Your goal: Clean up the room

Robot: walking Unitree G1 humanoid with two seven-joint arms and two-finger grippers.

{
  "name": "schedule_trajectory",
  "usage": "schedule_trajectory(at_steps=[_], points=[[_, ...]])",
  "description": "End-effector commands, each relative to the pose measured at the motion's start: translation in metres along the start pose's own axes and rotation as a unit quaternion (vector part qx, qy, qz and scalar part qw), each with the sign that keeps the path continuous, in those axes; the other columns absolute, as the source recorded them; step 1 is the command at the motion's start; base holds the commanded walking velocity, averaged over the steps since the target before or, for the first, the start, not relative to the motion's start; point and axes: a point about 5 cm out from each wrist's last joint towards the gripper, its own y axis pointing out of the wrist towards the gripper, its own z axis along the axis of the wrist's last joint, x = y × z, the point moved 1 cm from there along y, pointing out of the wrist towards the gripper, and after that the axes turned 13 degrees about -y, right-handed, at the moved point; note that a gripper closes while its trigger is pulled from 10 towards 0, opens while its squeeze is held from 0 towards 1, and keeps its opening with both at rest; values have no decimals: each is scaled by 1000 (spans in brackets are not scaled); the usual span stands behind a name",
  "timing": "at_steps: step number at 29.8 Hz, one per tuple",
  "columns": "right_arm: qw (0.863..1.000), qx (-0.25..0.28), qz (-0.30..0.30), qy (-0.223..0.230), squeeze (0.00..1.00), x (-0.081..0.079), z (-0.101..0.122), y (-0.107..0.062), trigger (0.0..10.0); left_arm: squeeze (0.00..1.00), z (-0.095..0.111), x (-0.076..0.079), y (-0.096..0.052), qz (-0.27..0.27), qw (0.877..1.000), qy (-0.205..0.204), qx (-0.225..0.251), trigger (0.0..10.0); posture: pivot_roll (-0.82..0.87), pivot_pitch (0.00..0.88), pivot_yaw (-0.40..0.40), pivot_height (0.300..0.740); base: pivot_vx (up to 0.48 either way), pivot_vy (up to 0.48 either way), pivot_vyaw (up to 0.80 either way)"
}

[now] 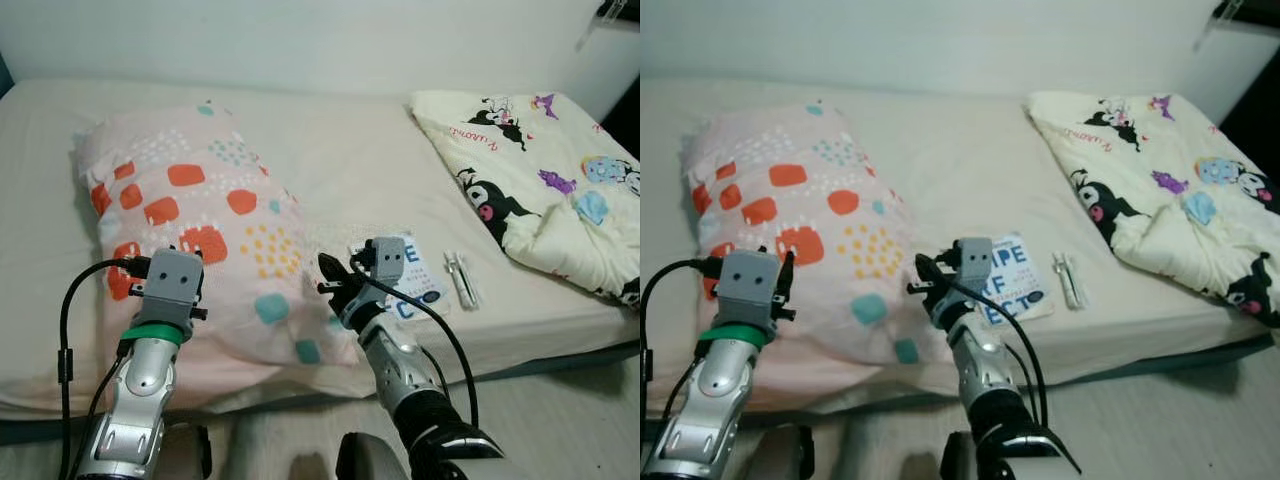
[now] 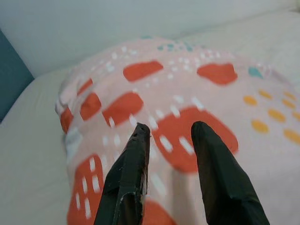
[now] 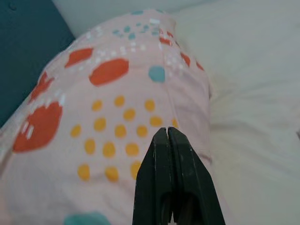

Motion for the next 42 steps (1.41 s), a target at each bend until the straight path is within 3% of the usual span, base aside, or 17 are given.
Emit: schedule_trajectory(at_steps=[1,21,27,30,32,42], points=[[1000,-6,0,8,0,-4,-5,-2,10000,0,-5,2,-2,-2,1000,0,-6,10000,123,0,-98,667,0,0,0],[1000,-6,0,8,0,-5,-4,-2,10000,0,-5,0,-2,4,1000,-4,-1,10000,121,0,-96,737,0,0,0],[1000,-6,-1,9,0,-4,-4,-3,10000,0,-5,0,-2,5,1000,-5,-2,10000,120,0,-96,740,0,0,0],[999,-43,0,-19,0,-3,-14,-6,10000,0,-16,-6,-4,43,997,-59,-35,10000,119,0,-92,740,0,0,0],[999,-49,0,-22,0,-3,-16,-7,10000,0,-17,-7,-5,48,996,-65,-39,10000,117,0,-94,740,0,0,0],[997,-62,-2,-42,0,-3,-20,-8,10000,0,-17,-7,-5,47,996,-58,-39,10000,122,0,-98,740,0,0,43]])
